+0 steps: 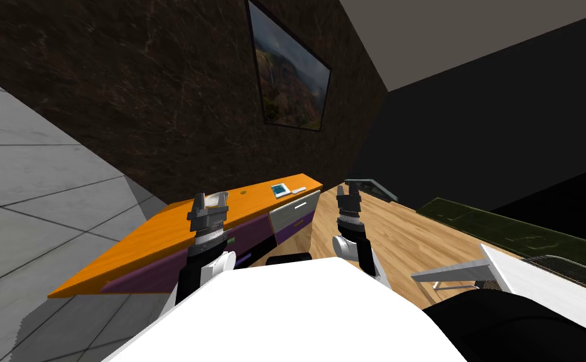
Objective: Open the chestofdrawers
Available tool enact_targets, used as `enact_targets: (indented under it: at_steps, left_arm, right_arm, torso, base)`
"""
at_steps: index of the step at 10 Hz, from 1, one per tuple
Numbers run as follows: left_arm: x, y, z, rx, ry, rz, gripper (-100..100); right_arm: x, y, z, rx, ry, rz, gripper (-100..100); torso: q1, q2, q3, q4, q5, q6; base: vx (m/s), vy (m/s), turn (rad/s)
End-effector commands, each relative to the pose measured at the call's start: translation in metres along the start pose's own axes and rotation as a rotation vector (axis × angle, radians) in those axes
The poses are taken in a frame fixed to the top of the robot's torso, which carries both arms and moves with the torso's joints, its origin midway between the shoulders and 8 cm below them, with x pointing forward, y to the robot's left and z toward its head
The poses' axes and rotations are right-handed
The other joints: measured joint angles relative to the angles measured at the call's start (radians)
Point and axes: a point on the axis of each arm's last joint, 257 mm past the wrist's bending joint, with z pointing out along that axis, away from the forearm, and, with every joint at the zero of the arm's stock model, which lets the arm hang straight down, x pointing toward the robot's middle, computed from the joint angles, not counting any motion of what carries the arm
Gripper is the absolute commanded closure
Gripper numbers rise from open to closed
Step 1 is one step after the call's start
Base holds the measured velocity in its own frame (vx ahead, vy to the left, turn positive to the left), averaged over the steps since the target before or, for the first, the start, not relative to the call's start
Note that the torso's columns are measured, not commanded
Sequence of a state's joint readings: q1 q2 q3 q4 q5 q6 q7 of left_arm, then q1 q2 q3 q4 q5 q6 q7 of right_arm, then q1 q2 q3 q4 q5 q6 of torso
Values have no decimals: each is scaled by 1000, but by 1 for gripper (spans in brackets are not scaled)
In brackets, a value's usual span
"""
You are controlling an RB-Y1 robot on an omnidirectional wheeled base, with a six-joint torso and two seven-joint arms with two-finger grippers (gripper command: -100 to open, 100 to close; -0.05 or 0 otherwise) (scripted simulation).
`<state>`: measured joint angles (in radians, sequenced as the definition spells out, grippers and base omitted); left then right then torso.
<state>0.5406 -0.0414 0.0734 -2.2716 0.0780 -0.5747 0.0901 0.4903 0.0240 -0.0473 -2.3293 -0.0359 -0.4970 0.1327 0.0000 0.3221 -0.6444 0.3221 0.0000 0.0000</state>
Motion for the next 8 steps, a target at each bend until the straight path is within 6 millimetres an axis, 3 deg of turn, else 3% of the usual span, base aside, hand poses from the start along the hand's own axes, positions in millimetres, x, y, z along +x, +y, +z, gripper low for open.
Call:
enact_targets:
  at_steps: [1, 4, 5, 8]
  left_arm:
    - [0, 0, 0, 0, 0, 0, 0]
    - [0, 0, 0, 0, 0, 0, 0]
    - [6, 4, 0, -10, 47, 10, -100]
    - [18, 19, -2, -41, 133, 22, -100]
  right_arm:
    - [0, 0, 0, 0, 0, 0, 0]
    - [0, 0, 0, 0, 0, 0, 0]
    - [0, 0, 0, 0, 0, 0, 0]
    - [0, 0, 0, 1, 0, 0, 0]
  torso:
    - [0, 74, -147, 74, 0, 0]
    - [0, 296, -590, 295, 0, 0]
    - [0, 369, -738, 369, 0, 0]
    - [-2, 414, -831, 414, 0, 0]
  base:
    - [0, 0, 0]
    - [0, 0, 0]
    - [16, -18, 44]
    - [30, -54, 91]
